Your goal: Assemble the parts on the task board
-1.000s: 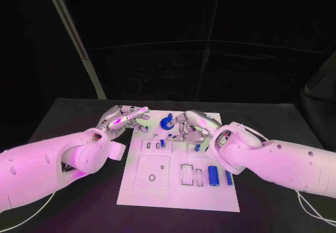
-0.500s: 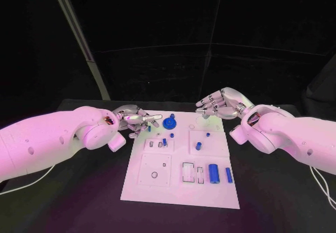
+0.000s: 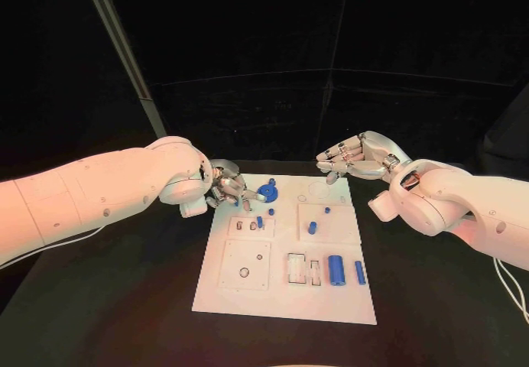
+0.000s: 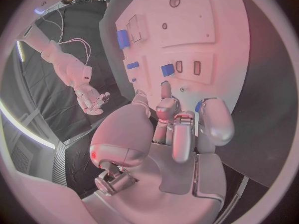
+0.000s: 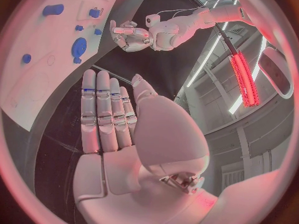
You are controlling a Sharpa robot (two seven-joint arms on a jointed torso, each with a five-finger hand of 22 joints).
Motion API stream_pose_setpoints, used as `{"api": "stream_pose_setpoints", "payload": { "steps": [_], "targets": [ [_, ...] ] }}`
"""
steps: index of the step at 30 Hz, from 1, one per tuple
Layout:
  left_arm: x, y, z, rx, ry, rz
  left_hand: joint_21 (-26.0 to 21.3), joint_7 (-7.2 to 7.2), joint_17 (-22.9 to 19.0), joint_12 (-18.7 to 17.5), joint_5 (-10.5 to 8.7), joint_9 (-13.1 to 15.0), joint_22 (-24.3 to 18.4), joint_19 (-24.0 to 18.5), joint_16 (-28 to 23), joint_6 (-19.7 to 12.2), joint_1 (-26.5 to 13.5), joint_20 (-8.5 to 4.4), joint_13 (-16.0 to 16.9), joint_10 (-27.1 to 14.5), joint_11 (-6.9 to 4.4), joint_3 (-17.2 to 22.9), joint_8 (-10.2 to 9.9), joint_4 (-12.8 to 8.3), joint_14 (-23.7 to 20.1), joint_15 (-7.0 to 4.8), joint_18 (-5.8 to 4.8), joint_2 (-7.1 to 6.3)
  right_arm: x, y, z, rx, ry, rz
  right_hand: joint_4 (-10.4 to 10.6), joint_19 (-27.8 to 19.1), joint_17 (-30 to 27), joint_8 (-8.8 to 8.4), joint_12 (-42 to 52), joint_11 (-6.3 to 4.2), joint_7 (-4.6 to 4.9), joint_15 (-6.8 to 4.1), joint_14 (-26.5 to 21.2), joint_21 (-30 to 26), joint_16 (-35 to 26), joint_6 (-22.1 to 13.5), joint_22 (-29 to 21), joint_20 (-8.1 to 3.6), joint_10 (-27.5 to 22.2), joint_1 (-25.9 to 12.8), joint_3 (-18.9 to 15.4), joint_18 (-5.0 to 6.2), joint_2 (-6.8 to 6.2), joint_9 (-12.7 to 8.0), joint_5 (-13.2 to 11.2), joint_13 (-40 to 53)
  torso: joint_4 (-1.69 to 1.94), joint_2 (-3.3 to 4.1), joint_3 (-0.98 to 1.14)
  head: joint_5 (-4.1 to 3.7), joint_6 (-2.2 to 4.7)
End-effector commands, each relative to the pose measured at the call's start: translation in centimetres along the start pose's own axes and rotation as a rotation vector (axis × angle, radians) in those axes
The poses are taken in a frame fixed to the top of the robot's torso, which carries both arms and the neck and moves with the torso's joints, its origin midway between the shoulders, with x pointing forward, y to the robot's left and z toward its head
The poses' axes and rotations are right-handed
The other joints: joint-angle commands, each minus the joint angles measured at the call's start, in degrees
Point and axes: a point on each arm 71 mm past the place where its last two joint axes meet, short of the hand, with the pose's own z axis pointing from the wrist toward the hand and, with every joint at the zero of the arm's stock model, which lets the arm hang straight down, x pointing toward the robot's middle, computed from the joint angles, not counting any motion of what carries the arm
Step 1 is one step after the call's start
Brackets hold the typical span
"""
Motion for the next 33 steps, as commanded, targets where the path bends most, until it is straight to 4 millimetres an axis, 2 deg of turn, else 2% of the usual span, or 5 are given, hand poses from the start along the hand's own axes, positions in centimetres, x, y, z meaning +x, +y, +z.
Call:
{"api": "stream_pose_setpoints", "payload": {
  "steps": [1,6,9,12,33],
  "targets": [
    [0.1,0.1,0.4,-0.072,0.019,0.104,0.61,-0.17,15.06,0.76,-0.01,2.01,0.87,0.25,0.18,-1.06,-0.54,-0.24,0.87,0.35,-0.33,-1.40,2.04,0.62,6.04,-0.41,-1.12,0.36,-0.2,0.2,0.1,-0.016,-0.011,0.017,0.12,0.45,0.05,-0.42,-0.29,0.12,-0.29,0.05,0.44,-0.07,0.08,-0.24,-0.16,-0.01,0.11,-0.49,-0.56,0.27,-0.87,0.01,0.62,-0.11,-0.04,0.08,0.06,0.01,-0.04],
    [0.7,-1.1,1.4,-0.079,0.036,0.137,1.22,-0.47,15.06,1.37,0.04,4.82,1.88,0.49,0.18,-2.38,0.65,-0.44,1.57,0.63,-0.54,-2.29,4.76,0.53,6.04,-0.56,-1.26,1.20,-0.4,0.1,0.1,-0.013,-0.025,0.012,0.38,0.32,0.02,-0.62,-0.87,0.51,0.04,0.39,0.03,-0.79,-0.61,-0.91,-0.60,0.20,-0.59,-0.97,-1.36,0.17,-1.32,-0.01,2.62,-0.32,0.06,0.11,0.03,-0.06,-0.16],
    [1.0,-1.5,1.9,-0.086,0.042,0.155,1.18,-0.41,15.06,1.33,0.06,6.09,1.81,0.36,0.18,-3.28,1.42,-0.41,1.54,0.51,-0.53,-2.27,5.79,0.08,6.04,-0.51,-1.23,1.72,-0.4,0.1,0.2,-0.011,-0.029,0.011,0.60,0.11,-0.03,-0.65,-1.11,0.83,0.32,0.69,-0.41,-1.49,-1.20,-1.47,-1.00,0.46,-1.27,-1.44,-2.17,0.14,-1.70,0.01,5.27,-0.49,0.05,0.13,-0.02,0.08,-0.34],
    [1.1,-1.8,2.2,-0.092,0.046,0.175,1.17,-0.43,15.06,1.27,0.08,6.80,1.79,0.29,0.18,-3.76,1.81,-0.38,1.48,0.41,-0.48,-2.21,6.34,-0.22,6.04,-0.49,-1.21,1.96,-0.4,0.1,0.2,-0.008,-0.031,0.010,0.68,0.01,-0.04,-0.59,-1.16,0.98,0.46,0.84,-0.62,-1.93,-1.53,-1.74,-1.27,0.62,-1.69,-1.61,-2.58,0.15,-1.71,0.03,6.11,-0.59,0.06,0.15,-0.08,0.13,-0.47],
    [2.1,-3.1,3.2,-0.101,0.078,0.242,1.08,-0.37,15.06,0.98,0.11,9.00,1.73,0.06,0.18,-5.35,3.01,-0.29,1.21,0.05,-0.41,-1.50,7.89,-1.47,6.04,-0.42,-1.16,2.81,-0.3,0.0,0.5,0.002,-0.036,0.009,0.65,-0.21,-0.11,-0.47,-1.19,1.30,0.73,1.16,-1.17,-2.81,-2.24,-2.29,-1.80,0.91,-2.55,-1.66,-3.19,0.15,-1.56,0.05,7.04,-0.83,0.11,0.10,-0.06,0.17,-1.20]
  ]
}}
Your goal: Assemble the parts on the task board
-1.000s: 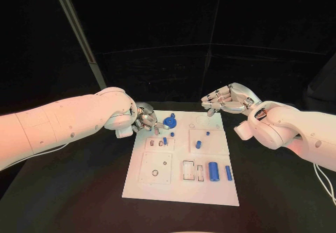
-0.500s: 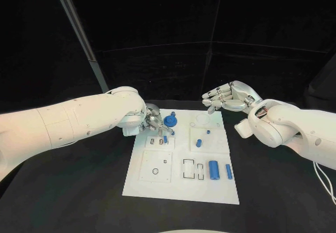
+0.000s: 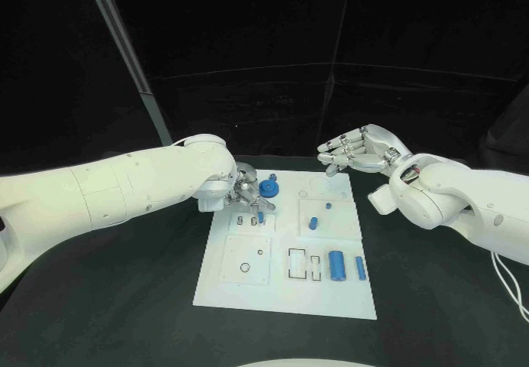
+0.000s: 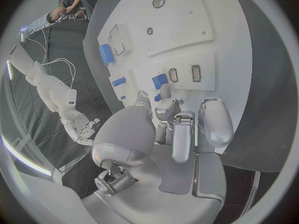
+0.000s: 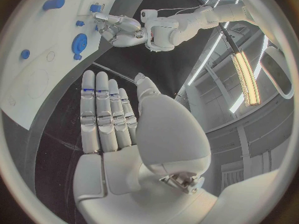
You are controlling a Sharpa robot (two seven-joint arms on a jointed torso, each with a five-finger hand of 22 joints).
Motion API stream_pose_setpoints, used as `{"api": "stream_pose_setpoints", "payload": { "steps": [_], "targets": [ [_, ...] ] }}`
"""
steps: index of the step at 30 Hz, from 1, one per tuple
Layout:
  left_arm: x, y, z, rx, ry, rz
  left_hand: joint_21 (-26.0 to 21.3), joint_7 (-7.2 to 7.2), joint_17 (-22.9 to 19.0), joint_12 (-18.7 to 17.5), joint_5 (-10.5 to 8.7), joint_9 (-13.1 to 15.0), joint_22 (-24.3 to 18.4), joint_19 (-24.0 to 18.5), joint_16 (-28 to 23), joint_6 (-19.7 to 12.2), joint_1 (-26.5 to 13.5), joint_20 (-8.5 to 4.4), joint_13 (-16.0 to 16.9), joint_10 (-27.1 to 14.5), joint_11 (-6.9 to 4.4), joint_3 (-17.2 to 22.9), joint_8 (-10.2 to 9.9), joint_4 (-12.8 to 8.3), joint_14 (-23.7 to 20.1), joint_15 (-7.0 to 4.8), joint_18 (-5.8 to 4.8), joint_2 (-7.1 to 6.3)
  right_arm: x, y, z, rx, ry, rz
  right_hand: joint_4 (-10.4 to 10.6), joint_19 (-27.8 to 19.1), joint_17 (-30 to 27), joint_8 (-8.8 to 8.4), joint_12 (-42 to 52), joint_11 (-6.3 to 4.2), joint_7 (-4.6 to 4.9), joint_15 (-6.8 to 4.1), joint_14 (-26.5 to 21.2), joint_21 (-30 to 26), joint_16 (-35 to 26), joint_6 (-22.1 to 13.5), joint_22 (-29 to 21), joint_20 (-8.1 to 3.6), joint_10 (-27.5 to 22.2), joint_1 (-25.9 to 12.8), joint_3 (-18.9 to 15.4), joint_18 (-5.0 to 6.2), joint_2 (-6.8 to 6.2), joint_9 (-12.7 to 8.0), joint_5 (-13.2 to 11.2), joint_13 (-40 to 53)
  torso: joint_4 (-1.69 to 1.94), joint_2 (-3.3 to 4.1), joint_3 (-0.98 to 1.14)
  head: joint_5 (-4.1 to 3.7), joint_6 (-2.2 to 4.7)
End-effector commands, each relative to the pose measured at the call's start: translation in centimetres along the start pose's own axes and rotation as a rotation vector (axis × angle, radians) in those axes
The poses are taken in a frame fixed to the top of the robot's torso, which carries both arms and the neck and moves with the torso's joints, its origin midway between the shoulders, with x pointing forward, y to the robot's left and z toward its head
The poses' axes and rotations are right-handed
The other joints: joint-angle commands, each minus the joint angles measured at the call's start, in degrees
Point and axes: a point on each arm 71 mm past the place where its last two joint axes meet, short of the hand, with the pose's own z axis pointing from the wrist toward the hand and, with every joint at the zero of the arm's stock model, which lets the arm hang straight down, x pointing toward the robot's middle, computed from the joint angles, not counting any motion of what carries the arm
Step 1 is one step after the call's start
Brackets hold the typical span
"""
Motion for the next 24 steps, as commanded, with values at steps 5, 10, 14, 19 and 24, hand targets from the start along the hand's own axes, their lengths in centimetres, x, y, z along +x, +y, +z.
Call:
{"api": "stream_pose_setpoints", "payload": {
  "steps": [5,10,14,19,24],
  "targets": [
    [0.07,-0.07,0.05,-0.015,0.019,0.034,0.22,0.05,15.08,-0.04,0.11,0.90,0.42,-0.13,0.18,-0.82,1.16,-0.02,0.06,-0.20,-0.09,0.56,0.75,-1.06,6.04,-0.42,-0.51,-0.04,-0.08,0.10,0.13,-0.002,-0.010,0.002,-0.03,0.02,-0.09,0.07,-0.39,0.07,0.05,0.31,-0.32,-0.34,-0.24,-0.48,-0.13,0.29,-0.47,-0.25,-0.47,0.16,-0.15,0.05,0.31,-0.11,-0.03,-0.03,0.03,-0.01,-0.23],
    [0.09,-0.08,0.09,-0.017,0.025,0.039,0.37,0.03,15.08,0.03,0.11,1.38,0.69,-0.07,0.18,-1.07,1.59,-0.02,0.15,-0.15,-0.11,0.92,1.06,-1.65,6.04,-0.43,-0.56,-0.07,-0.07,0.06,0.17,0.000,-0.010,0.002,-0.03,0.00,-0.10,0.07,-0.39,0.10,0.06,0.33,-0.35,-0.40,-0.28,-0.52,-0.16,0.31,-0.52,-0.26,-0.50,0.15,-0.13,0.05,0.35,-0.12,-0.03,0.00,0.05,-0.02,-0.37],
    [0.10,-0.14,0.13,-0.018,0.027,0.042,0.46,0.02,15.08,0.06,0.11,1.58,0.86,-0.02,0.18,-1.16,1.75,-0.02,0.18,-0.13,-0.11,1.05,1.19,-1.89,6.04,-0.43,-0.58,-0.09,-0.04,0.06,0.22,0.001,-0.009,0.002,-0.03,0.00,-0.10,0.07,-0.39,0.10,0.06,0.33,-0.35,-0.40,-0.28,-0.52,-0.16,0.31,-0.52,-0.26,-0.50,0.15,-0.13,0.05,0.35,-0.12,0.00,0.01,0.04,-0.06,-0.51],
    [0.17,-0.35,0.26,-0.018,0.032,0.047,0.52,0.00,15.08,0.09,0.11,2.02,0.97,-0.02,0.18,-1.37,2.21,-0.03,0.22,-0.10,-0.14,1.43,1.46,-2.55,6.04,-0.45,-0.59,-0.17,0.03,0.06,0.30,0.000,-0.006,0.003,0.00,-0.03,-0.10,0.09,-0.38,0.13,0.10,0.37,-0.41,-0.50,-0.35,-0.59,-0.23,0.35,-0.61,-0.31,-0.55,0.15,-0.03,0.06,0.45,-0.14,-0.01,-0.01,0.04,-0.09,-0.62],
    [0.31,-0.46,0.36,-0.020,0.035,0.058,0.63,-0.02,15.08,0.16,0.12,2.53,1.17,0.00,0.18,-1.67,2.95,-0.05,0.33,-0.05,-0.16,2.17,1.71,-3.49,6.04,-0.47,-0.62,-0.07,0.04,0.04,0.34,0.001,-0.006,0.003,0.02,-0.04,-0.10,0.10,-0.37,0.15,0.12,0.38,-0.43,-0.56,-0.39,-0.63,-0.26,0.37,-0.65,-0.31,-0.56,0.16,0.05,0.06,0.51,-0.15,-0.01,-0.02,0.02,-0.13,-0.79]
  ]
}}
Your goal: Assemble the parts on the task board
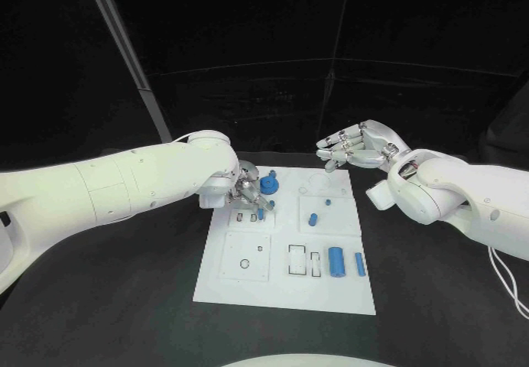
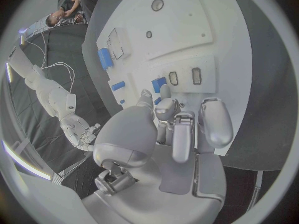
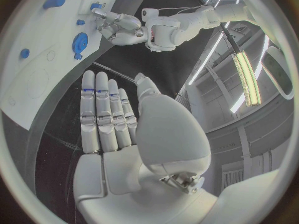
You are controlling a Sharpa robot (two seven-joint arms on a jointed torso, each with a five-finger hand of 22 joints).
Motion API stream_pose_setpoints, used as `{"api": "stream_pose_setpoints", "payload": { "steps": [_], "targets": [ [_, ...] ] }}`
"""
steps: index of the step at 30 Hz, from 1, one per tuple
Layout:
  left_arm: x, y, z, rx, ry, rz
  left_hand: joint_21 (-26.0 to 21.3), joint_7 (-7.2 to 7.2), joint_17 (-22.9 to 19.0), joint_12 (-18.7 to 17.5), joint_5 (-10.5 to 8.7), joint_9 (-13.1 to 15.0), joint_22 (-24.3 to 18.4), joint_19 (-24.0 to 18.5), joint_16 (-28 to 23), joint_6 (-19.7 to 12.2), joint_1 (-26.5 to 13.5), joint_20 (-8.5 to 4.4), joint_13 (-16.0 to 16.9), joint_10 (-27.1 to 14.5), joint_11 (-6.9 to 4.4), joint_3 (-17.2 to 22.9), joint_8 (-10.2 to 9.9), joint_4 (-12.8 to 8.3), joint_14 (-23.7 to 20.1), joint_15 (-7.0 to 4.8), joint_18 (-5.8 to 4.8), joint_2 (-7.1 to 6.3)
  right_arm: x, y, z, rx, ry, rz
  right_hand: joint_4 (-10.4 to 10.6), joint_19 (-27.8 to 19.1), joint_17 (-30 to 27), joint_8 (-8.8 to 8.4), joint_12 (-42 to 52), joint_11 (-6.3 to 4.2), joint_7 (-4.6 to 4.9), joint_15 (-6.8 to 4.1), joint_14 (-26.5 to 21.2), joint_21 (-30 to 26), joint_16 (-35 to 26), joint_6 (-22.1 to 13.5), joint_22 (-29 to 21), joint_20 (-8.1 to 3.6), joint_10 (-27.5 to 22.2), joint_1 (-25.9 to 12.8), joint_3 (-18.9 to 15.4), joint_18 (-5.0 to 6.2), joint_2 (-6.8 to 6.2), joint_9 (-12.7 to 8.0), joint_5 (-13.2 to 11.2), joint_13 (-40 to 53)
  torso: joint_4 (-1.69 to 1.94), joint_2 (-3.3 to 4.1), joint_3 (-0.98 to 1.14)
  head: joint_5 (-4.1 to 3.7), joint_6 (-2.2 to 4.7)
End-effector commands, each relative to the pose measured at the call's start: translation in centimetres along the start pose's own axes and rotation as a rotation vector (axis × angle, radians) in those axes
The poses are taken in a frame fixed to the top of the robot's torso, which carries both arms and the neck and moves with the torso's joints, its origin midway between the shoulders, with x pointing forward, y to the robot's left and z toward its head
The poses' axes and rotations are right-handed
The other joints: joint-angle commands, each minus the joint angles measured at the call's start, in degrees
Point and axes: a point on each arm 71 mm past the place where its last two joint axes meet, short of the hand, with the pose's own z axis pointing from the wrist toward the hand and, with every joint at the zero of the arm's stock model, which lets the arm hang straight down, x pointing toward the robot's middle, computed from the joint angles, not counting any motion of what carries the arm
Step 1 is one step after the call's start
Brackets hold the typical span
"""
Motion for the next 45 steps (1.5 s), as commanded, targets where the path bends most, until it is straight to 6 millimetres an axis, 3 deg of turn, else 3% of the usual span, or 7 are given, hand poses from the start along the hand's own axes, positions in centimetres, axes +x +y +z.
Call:
{"api": "stream_pose_setpoints", "payload": {
  "steps": [1,23,27,34,36,40,45],
  "targets": [
    [0.09,0.01,0.02,-0.013,0.011,0.024,0.36,0.01,15.08,0.16,0.12,0.16,0.10,0.01,0.18,-0.43,0.78,-0.06,0.07,-0.04,-0.17,0.13,0.24,-0.51,6.04,-0.48,-0.62,-0.11,-0.05,0.13,0.07,-0.004,-0.004,0.003,0.02,-0.04,-0.09,0.10,-0.37,-0.06,-0.09,0.19,-0.24,-0.18,-0.39,-0.42,-0.08,0.37,-0.44,-0.31,-0.26,0.16,0.05,0.06,0.21,-0.05,0.00,-0.02,-0.02,-0.03,-0.11],
    [0.45,-0.14,0.13,-0.011,0.017,0.031,0.50,-0.02,15.08,0.12,0.12,0.93,0.39,0.01,0.18,-0.89,2.04,-0.08,0.08,-0.05,-0.20,1.45,0.51,-2.39,6.04,-0.51,-0.65,-0.49,0.14,0.19,0.20,-0.007,0.002,-0.001,0.02,-0.08,-0.10,0.14,-0.36,0.00,-0.04,0.26,-0.37,-0.42,-0.56,-0.59,-0.23,0.44,-0.67,-0.24,-0.24,0.17,0.39,0.06,0.44,-0.12,0.01,-0.03,0.02,-0.13,-0.27],
    [0.42,-0.17,0.13,-0.010,0.010,0.027,0.53,-0.30,15.08,0.02,0.16,1.23,0.46,-0.03,0.18,-1.22,4.15,-0.15,0.05,-0.12,-0.45,3.45,0.42,-4.19,6.04,-0.65,-0.64,0.27,0.14,0.17,0.24,-0.007,0.002,-0.001,0.02,-0.09,-0.10,0.15,-0.36,0.00,-0.03,0.26,-0.39,-0.44,-0.58,-0.61,-0.24,0.45,-0.70,-0.23,-0.23,0.17,0.44,0.06,0.46,-0.13,0.03,-0.01,-0.01,-0.18,-0.36],
    [0.38,-0.19,0.11,-0.003,0.000,0.004,0.63,-0.36,15.08,-1.28,0.93,0.80,0.71,-0.12,0.18,-2.72,10.48,-0.64,-0.66,-1.07,-0.70,12.35,-1.51,-10.46,6.04,-1.05,-0.62,2.44,0.16,0.15,0.29,-0.006,0.003,-0.001,0.02,-0.09,-0.10,0.16,-0.36,0.01,-0.02,0.27,-0.40,-0.48,-0.61,-0.63,-0.27,0.46,-0.73,-0.21,-0.21,0.18,0.52,0.07,0.49,-0.14,0.05,-0.02,0.02,-0.18,-0.55],
    [0.40,-0.20,0.09,0.000,-0.001,-0.004,0.68,0.20,15.08,-2.05,3.64,0.69,0.84,-0.21,0.18,-2.94,9.61,-0.43,-1.18,-1.27,-0.40,18.48,-2.36,-13.01,6.04,-0.60,-0.64,1.08,0.17,0.15,0.31,-0.006,0.004,-0.001,0.02,-0.09,-0.10,0.16,-0.36,0.01,-0.02,0.27,-0.40,-0.48,-0.61,-0.63,-0.27,0.46,-0.73,-0.21,-0.21,0.18,0.52,0.07,0.49,-0.14,0.06,-0.01,0.02,-0.17,-0.59],
    [0.49,-0.13,0.00,0.007,-0.002,-0.018,0.83,1.14,15.08,-3.04,5.42,2.30,1.20,-0.43,0.18,-2.52,-0.80,0.09,-2.15,-0.95,0.00,40.74,-2.05,-17.02,6.04,0.23,-0.59,-5.73,0.21,0.15,0.35,-0.006,0.005,0.000,0.02,-0.09,-0.10,0.18,-0.35,0.02,-0.01,0.28,-0.42,-0.53,-0.64,-0.66,-0.30,0.47,-0.76,-0.18,-0.19,0.18,0.62,0.07,0.55,-0.15,0.03,-0.04,0.01,-0.13,-0.63],
    [0.72,0.19,-0.34,0.024,-0.008,-0.061,1.07,0.65,15.08,-2.93,5.68,4.42,1.66,-0.36,0.18,-2.76,-5.42,0.30,-2.35,-0.37,0.13,51.03,-0.52,-17.73,6.04,-0.09,-0.65,-8.90,0.22,0.12,0.40,-0.005,0.007,0.000,0.02,-0.09,-0.10,0.18,-0.35,0.02,-0.01,0.28,-0.42,-0.53,-0.64,-0.66,-0.30,0.47,-0.76,-0.18,-0.19,0.18,0.62,0.07,0.55,-0.15,0.11,-0.06,0.06,-0.06,-0.63]
  ]
}}
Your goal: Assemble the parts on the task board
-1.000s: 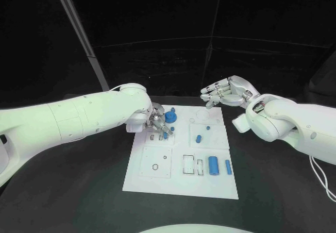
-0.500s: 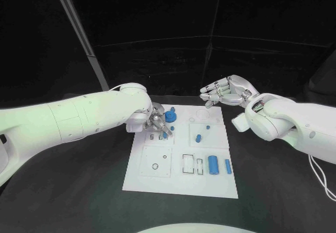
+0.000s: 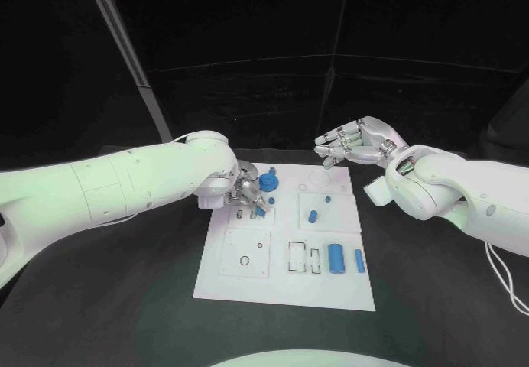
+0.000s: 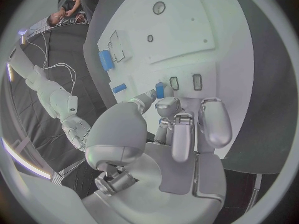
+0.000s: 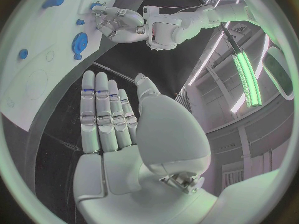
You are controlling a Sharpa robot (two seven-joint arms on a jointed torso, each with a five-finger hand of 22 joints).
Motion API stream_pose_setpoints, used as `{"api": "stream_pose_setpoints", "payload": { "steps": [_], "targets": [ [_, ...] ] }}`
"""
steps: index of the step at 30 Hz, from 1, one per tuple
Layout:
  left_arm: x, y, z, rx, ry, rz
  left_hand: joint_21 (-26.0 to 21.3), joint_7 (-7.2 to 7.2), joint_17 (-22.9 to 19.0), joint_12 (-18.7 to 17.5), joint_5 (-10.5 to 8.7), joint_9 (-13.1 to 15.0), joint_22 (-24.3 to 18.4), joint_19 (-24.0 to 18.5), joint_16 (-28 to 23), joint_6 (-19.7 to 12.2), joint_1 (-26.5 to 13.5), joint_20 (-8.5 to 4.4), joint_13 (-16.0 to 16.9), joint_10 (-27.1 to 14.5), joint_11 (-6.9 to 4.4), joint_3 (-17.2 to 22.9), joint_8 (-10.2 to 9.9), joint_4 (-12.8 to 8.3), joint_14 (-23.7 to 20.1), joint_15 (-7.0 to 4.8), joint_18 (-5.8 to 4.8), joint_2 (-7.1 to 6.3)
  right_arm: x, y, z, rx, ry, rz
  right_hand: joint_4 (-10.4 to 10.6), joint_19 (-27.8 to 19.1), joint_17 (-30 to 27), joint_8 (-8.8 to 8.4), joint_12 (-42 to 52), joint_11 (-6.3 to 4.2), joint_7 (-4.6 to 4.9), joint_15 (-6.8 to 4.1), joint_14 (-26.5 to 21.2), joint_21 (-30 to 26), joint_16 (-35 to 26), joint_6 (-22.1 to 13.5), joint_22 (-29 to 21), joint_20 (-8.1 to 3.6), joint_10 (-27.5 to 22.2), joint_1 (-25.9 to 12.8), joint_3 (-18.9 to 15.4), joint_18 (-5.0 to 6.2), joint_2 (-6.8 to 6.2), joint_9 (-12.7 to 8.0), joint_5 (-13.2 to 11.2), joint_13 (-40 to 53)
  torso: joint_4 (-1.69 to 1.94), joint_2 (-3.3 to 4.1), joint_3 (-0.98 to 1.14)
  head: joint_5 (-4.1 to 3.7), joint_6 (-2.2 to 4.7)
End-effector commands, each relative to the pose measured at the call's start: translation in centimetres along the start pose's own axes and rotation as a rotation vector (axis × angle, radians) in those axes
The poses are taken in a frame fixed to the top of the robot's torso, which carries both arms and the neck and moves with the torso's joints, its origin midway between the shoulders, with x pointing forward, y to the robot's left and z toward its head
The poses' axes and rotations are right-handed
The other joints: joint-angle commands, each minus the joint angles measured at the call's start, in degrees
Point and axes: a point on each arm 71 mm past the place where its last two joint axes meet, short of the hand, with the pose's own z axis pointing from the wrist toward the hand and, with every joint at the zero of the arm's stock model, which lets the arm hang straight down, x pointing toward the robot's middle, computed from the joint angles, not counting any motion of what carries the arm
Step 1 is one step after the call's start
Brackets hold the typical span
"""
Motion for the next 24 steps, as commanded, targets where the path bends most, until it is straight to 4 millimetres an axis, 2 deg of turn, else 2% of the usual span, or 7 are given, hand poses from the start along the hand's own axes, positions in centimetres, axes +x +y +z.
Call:
{"api": "stream_pose_setpoints", "payload": {
  "steps": [1,10,14,16,19,24],
  "targets": [
    [0.0,0.1,-0.3,0.019,-0.016,-0.059,0.36,-0.14,15.09,0.00,0.80,1.01,0.23,0.15,0.19,0.16,-2.03,0.24,-0.07,0.62,-0.03,13.76,0.90,-9.85,6.04,-0.18,-0.68,-1.30,0.0,0.1,0.1,-0.006,0.005,0.001,0.02,-0.09,-0.08,0.19,-0.34,0.03,-0.03,0.08,-0.22,-0.34,-0.40,-0.30,-0.07,0.48,-0.38,0.05,-0.18,0.18,0.44,0.07,0.37,-0.05,0.08,-0.04,0.05,0.06,0.02],
    [0.4,1.0,-1.3,0.048,-0.068,-0.149,0.91,-0.39,15.09,0.56,3.51,2.25,1.16,0.55,0.19,0.39,-3.44,0.08,0.43,1.40,-0.22,16.85,1.88,-10.08,6.04,-0.38,-0.84,-2.79,0.0,0.1,0.1,-0.005,0.005,0.000,0.04,-0.09,-0.08,0.19,-0.34,0.05,-0.01,0.10,-0.24,-0.38,-0.43,-0.34,-0.10,0.50,-0.42,0.03,-0.19,0.18,0.49,0.07,0.41,-0.07,0.15,-0.06,0.14,0.40,0.02],
    [0.5,1.5,-1.8,0.056,-0.099,-0.180,1.22,-0.49,15.09,0.92,4.16,2.53,1.67,0.79,0.19,0.55,-3.63,0.02,0.79,1.78,-0.31,17.34,2.11,-10.18,6.04,-0.45,-0.93,-3.24,-0.1,0.0,0.1,-0.004,0.004,0.000,0.04,-0.09,-0.08,0.19,-0.34,0.05,-0.01,0.10,-0.24,-0.38,-0.43,-0.34,-0.10,0.50,-0.42,0.03,-0.19,0.18,0.49,0.07,0.41,-0.07,0.12,-0.07,0.12,0.62,0.00],
    [0.6,1.7,-2.0,0.059,-0.114,-0.190,1.33,-0.54,15.09,1.03,4.37,2.62,1.85,0.88,0.19,0.63,-3.63,-0.01,0.90,1.92,-0.36,17.49,2.19,-10.27,6.04,-0.49,-0.96,-3.46,-0.1,0.0,0.1,-0.004,0.003,-0.001,0.07,-0.10,-0.09,0.20,-0.34,0.08,0.01,0.12,-0.28,-0.44,-0.47,-0.39,-0.13,0.52,-0.47,-0.04,-0.23,0.18,0.51,0.07,0.44,-0.08,0.19,-0.09,0.15,0.66,-0.02],
    [0.8,2.0,-2.1,0.056,-0.150,-0.188,1.54,-0.61,15.09,1.15,4.74,2.74,2.19,1.03,0.19,0.78,-3.63,-0.06,1.00,2.10,-0.42,17.68,2.30,-10.36,6.04,-0.55,-1.03,-3.80,-0.2,0.0,0.1,-0.003,0.002,-0.001,0.11,-0.11,-0.09,0.20,-0.33,0.09,0.04,0.14,-0.30,-0.48,-0.50,-0.42,-0.15,0.53,-0.51,-0.10,-0.26,0.17,0.54,0.07,0.45,-0.09,0.33,-0.18,0.32,0.73,-0.13],
    [1.3,2.4,-1.9,0.045,-0.192,-0.175,1.73,-0.65,15.09,1.34,4.87,2.80,2.50,1.18,0.19,0.89,-3.62,-0.09,1.20,2.29,-0.46,17.79,2.36,-10.37,6.04,-0.58,-1.09,-3.92,-0.2,-0.1,0.2,-0.003,0.001,-0.002,0.14,-0.11,-0.09,0.21,-0.33,0.11,0.05,0.15,-0.31,-0.51,-0.52,-0.44,-0.17,0.54,-0.53,-0.15,-0.29,0.17,0.56,0.07,0.45,-0.09,0.51,-0.22,0.43,0.65,-0.21]
  ]
}}
